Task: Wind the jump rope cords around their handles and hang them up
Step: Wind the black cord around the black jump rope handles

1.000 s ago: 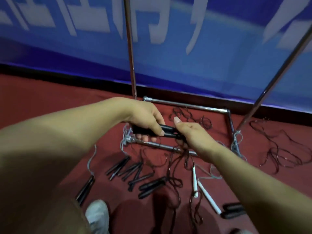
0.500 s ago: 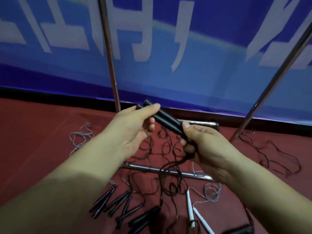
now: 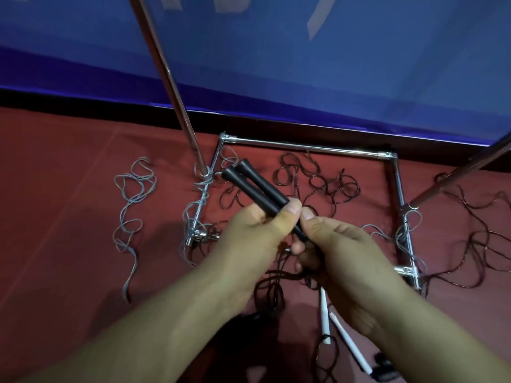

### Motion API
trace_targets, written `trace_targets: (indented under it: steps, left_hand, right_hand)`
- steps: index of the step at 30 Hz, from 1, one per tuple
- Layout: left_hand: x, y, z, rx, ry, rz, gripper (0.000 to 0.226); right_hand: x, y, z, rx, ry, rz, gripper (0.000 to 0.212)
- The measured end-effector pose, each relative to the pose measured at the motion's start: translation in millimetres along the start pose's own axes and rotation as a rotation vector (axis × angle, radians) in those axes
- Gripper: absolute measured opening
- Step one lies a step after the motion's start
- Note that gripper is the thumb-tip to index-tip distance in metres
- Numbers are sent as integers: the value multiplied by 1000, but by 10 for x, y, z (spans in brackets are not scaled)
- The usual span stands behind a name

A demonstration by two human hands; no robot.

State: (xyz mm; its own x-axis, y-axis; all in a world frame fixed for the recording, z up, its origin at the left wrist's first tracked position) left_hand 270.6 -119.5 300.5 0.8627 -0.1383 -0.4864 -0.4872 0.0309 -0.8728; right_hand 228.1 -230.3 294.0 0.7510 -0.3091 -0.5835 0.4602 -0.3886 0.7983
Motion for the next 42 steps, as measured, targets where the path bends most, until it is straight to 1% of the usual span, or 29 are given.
trace_targets:
  steps: [2, 4, 7, 11, 13, 14, 15, 16, 17, 18, 20, 21, 23, 26, 29, 30, 31, 33, 35, 36, 38, 40, 42]
  left_hand:
    - [-111, -41, -35, -14, -26, 23, 27]
    - [-200, -93, 3, -38, -73, 35, 23]
    - [-250, -175, 90, -51, -79, -8, 17]
    - [-417, -352, 89, 22, 32, -219, 19]
    - [-537, -469, 161, 39, 34, -273, 14]
    - [-537, -511, 230, 32, 3, -292, 12]
    - [-510, -546, 338, 26, -61, -313, 11]
    - [-500, -569, 467, 28, -127, -333, 12]
    - [-484, -576, 578, 35, -165, -335, 12]
    - [-495, -564, 654, 38, -166, -318, 12]
    - [-592, -478, 711, 121, -95, -302, 13]
    - [-647, -430, 705, 190, -54, -315, 13]
    - [-769, -402, 691, 306, -17, -366, 16]
    - [-944, -489, 630, 402, 29, -439, 18]
    - [-1093, -620, 522, 475, 157, -464, 13]
    - [-1134, -670, 498, 515, 197, -472, 14]
    - [-1163, -708, 477, 560, 224, -482, 19]
    - [-1174, -722, 466, 619, 242, -500, 23]
    - [-1158, -653, 511, 618, 197, -524, 28]
    - [-1150, -583, 541, 636, 176, -539, 30]
    - [-1097, -461, 594, 763, 186, -541, 34]
    - [-1053, -405, 624, 843, 241, -501, 37]
    - [-1034, -416, 607, 837, 303, -475, 33]
  right_hand:
    - [-98, -5, -56, 4, 2, -33, 32]
    - [-252, -10, -124, 15, 26, -69, 33]
    - [-490, -29, -151, -13, 101, -110, 35]
    - [-798, 30, 58, -204, 142, 78, 52]
    - [-1022, 39, 149, -344, 178, 155, 54]
    - [-1106, 6, 191, -435, 211, 176, 53]
    - [-1163, -33, 230, -524, 233, 184, 50]
    - [-1207, -73, 278, -563, 241, 188, 49]
    - [-1215, -102, 335, -538, 227, 174, 46]
    - [-1221, -120, 385, -462, 217, 151, 43]
    - [-1284, -86, 421, -307, 212, 138, 38]
    - [-1311, -33, 415, -268, 210, 145, 35]
    - [-1312, 86, 400, -237, 209, 184, 30]
    - [-1324, 322, 343, -259, 200, 288, 26]
    - [-1304, 559, 284, -334, 144, 421, 29]
    - [-1291, 635, 272, -386, 116, 466, 31]
    - [-1284, 700, 264, -445, 86, 514, 30]
    - [-1268, 782, 254, -537, 42, 621, 24]
    - [-1226, 772, 271, -564, 27, 719, 21]
    - [-1195, 720, 284, -579, 52, 744, 19]
    - [-1128, 631, 278, -682, 128, 735, 14]
    - [-1069, 612, 315, -739, 146, 717, 14]
    - [-1042, 629, 351, -716, 155, 712, 16]
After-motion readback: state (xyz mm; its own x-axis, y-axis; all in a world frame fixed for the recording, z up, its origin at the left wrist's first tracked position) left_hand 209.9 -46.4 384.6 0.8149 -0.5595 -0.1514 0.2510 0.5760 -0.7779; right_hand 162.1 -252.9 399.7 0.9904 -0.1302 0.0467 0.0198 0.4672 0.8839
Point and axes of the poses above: each hand's wrist, its own x-axis towards the middle knuckle, its own z-axis out of the back of the hand, y = z × x, the point moved 6 cm from there along x, towards the middle knuckle, and after that the axes turned 10 degrees about -y, right-handed, at the moved point
